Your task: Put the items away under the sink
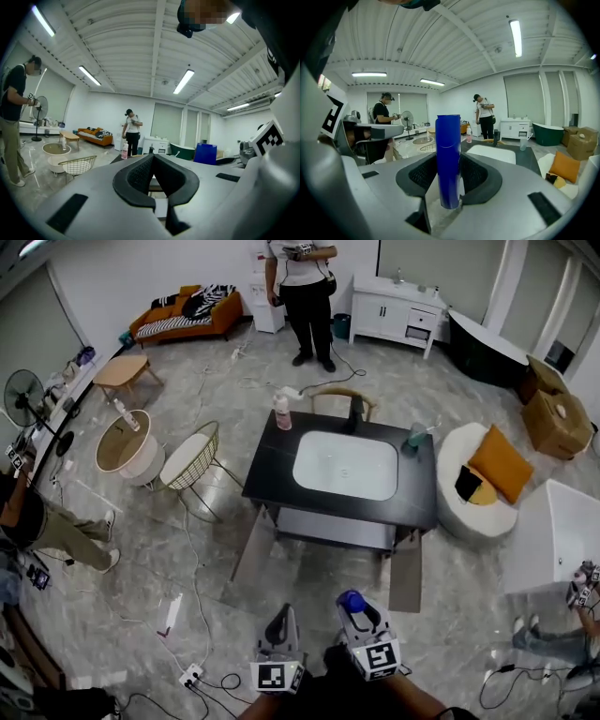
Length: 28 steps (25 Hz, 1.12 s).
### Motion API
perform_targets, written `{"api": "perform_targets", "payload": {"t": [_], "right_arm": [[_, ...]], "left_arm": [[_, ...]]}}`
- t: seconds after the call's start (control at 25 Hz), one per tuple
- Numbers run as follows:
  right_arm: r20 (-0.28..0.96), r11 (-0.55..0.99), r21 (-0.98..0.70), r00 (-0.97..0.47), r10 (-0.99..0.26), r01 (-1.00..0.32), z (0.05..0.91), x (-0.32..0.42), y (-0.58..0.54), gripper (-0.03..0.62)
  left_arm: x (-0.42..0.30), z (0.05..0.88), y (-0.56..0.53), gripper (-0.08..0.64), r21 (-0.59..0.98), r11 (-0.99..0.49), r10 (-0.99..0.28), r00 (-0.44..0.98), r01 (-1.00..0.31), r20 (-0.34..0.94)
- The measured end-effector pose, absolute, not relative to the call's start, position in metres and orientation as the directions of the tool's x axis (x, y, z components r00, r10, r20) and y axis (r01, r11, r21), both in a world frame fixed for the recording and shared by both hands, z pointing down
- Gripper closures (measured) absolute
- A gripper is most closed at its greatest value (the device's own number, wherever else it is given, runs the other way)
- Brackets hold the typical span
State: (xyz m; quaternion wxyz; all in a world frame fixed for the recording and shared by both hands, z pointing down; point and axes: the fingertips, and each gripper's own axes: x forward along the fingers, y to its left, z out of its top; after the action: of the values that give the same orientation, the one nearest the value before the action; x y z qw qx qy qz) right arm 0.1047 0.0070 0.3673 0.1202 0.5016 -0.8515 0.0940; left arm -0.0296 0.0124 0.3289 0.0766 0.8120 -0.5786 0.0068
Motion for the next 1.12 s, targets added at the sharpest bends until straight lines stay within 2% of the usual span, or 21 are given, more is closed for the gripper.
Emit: {"api": "perform_targets", "payload": {"t": [0.28,0.64,1.12], "right_arm": [[0.322,0.547,-0.060,-0.535,-0.781,-0.835,0.408,0.124,-0.045,0.440],[0.292,0.530,-0.075,-0.527,-0.798,-0.844,0.466,0.107,-0.114,0.440],[0.299,0.510,-0.051,-0.500,-0.812,-0.859,0.638,0.094,-0.193,0.440]], "left_arm": [[-0.004,0.358,-0.018,0.546,0.138,-0.233,-0.956,0.252,-0.963,0.148],[-0.022,0.440,-0.084,0.546,0.163,-0.189,-0.957,0.219,-0.968,0.188],[-0.039,0.602,-0.166,0.546,0.172,-0.200,-0.961,0.227,-0.965,0.158]]}}
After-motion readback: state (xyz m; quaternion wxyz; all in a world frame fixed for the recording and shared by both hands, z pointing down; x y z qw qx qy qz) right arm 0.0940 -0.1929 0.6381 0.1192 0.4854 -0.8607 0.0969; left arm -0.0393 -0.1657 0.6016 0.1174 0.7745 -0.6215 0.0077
